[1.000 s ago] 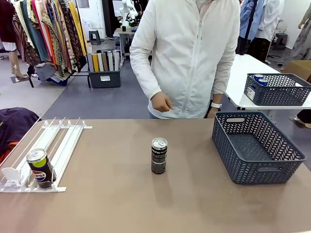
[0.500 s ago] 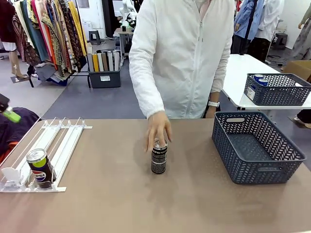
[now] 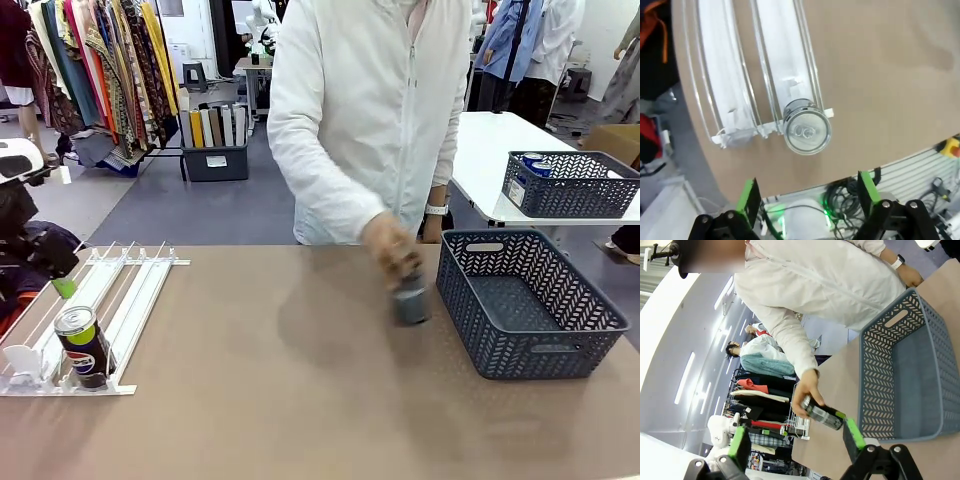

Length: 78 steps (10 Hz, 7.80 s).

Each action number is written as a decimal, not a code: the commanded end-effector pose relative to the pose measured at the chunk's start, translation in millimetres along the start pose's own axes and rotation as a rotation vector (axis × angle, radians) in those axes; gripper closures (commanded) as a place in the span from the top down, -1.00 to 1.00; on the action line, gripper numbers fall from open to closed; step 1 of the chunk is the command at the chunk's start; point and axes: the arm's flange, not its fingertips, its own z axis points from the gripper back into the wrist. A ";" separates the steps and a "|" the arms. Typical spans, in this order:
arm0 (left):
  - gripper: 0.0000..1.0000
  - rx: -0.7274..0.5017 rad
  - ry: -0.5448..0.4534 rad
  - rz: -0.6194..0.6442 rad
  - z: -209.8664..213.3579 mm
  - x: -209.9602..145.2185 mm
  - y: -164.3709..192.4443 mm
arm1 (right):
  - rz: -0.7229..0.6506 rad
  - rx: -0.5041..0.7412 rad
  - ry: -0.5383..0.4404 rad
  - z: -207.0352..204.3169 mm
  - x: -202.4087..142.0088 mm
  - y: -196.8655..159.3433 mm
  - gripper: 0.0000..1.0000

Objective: Retrieve and store the cans from the dispenser.
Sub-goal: Pick up one can from the Automatic Can Dispenser and place it in the middle of the table.

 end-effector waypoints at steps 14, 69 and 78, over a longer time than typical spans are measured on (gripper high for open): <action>1.00 0.010 0.206 0.058 -92.9 33.5 -4.4 | 0.005 0.026 -0.020 -2.3 2.7 2.7 1.00; 0.55 0.007 0.098 -0.270 -133.4 140.6 -333.3 | 0.005 0.026 -0.020 -2.3 2.7 2.7 1.00; 1.00 -0.116 0.030 -0.206 -70.8 129.1 -295.5 | 0.005 0.026 -0.020 -2.3 2.7 2.7 1.00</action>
